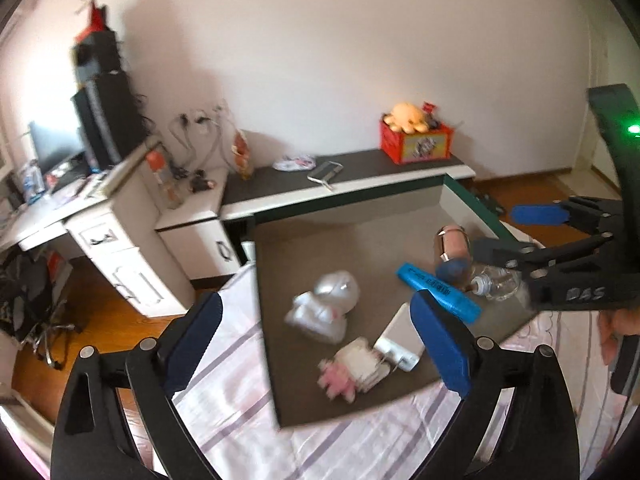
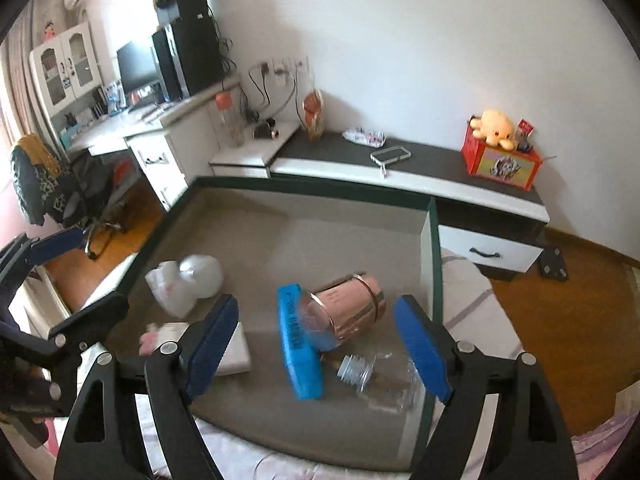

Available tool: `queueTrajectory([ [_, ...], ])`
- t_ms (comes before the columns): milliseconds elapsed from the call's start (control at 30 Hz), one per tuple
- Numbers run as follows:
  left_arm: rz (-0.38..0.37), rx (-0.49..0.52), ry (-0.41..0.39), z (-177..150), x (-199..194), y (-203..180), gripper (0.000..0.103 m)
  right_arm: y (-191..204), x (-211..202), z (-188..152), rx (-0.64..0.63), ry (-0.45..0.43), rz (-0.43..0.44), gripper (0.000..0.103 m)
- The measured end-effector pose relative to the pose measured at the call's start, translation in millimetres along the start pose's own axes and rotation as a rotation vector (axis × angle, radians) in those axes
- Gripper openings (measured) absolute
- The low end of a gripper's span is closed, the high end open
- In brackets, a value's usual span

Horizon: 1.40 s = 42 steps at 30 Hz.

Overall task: Organize rigid objects
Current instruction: 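Carry the charger and cylinder over the pink box and open both tools, then move both tools back over the remaining items on the bed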

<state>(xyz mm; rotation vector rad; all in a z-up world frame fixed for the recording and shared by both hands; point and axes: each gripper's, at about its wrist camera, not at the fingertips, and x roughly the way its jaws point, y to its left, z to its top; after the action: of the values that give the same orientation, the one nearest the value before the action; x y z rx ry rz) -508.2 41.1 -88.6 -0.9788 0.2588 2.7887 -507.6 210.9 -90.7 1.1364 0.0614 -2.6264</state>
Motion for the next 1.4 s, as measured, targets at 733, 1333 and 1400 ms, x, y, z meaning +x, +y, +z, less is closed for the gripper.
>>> queueTrajectory([
  [733,0.163,-0.109,-0.337,-124,-241,-8,0.103,100,-223,-139,-0.060,-0.507,-0.120,0.103],
  [1333,0.092,-0.116,-0.384,-155,-273,-24,0.103,113,-261,-194,-0.027,-0.549,-0.173,0.103],
  [1400,0.103,-0.097,-0.383,-154,-272,-26,0.103,113,-260,-194,-0.026,-0.546,-0.171,0.103],
])
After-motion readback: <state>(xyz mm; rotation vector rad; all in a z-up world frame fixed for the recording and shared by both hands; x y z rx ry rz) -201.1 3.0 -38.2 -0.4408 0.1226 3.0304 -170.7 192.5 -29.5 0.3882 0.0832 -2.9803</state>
